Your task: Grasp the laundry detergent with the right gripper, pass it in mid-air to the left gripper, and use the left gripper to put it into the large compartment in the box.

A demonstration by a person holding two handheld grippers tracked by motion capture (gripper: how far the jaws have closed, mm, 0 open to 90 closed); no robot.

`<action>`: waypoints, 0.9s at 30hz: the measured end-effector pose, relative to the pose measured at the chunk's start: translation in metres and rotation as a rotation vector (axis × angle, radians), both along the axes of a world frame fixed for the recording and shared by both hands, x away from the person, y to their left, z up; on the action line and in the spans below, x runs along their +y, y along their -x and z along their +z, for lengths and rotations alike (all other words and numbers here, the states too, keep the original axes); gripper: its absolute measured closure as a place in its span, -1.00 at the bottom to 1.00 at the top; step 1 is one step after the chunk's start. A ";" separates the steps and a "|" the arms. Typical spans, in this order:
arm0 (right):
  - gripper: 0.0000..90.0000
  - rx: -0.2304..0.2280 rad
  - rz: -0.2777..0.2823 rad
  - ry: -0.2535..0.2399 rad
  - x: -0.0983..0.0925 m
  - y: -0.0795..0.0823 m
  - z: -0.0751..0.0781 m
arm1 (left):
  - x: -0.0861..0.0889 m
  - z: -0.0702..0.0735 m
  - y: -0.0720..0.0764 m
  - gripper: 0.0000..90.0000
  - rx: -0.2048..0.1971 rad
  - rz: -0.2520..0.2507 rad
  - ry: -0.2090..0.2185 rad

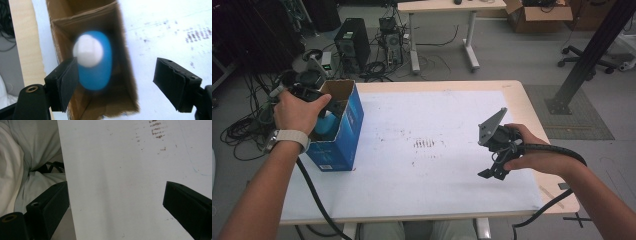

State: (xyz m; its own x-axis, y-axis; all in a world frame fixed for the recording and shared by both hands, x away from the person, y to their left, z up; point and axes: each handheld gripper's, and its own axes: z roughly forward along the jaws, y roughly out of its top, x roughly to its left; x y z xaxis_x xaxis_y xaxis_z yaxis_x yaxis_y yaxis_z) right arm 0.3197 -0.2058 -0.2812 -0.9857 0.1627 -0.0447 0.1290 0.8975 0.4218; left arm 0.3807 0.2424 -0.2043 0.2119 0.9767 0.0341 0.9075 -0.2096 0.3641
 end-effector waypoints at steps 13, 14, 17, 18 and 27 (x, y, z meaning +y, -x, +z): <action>-0.85 -0.004 0.001 0.002 0.000 0.002 0.001 | -0.037 0.024 0.025 -0.54 -0.004 -0.170 0.014; -0.85 -0.005 0.000 0.001 0.000 0.002 0.001 | -0.038 0.025 0.026 -0.54 -0.007 -0.176 0.013; -0.85 -0.006 -0.002 0.000 0.000 0.003 0.001 | -0.047 0.028 0.033 -0.54 -0.005 -0.225 0.012; -0.85 -0.005 -0.003 0.000 -0.001 0.003 0.001 | -0.049 0.028 0.034 -0.54 -0.002 -0.236 0.016; -0.85 -0.004 -0.006 0.004 -0.002 0.004 0.000 | -0.074 0.023 0.052 -0.67 0.028 -0.344 0.031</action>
State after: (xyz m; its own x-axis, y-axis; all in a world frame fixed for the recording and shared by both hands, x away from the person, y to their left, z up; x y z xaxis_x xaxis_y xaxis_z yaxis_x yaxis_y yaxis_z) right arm 0.3156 -0.2077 -0.2809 -0.9844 0.1688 -0.0496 0.1329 0.8982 0.4190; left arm 0.3291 0.1688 -0.1809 0.5297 0.8482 -0.0051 0.7951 -0.4944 0.3514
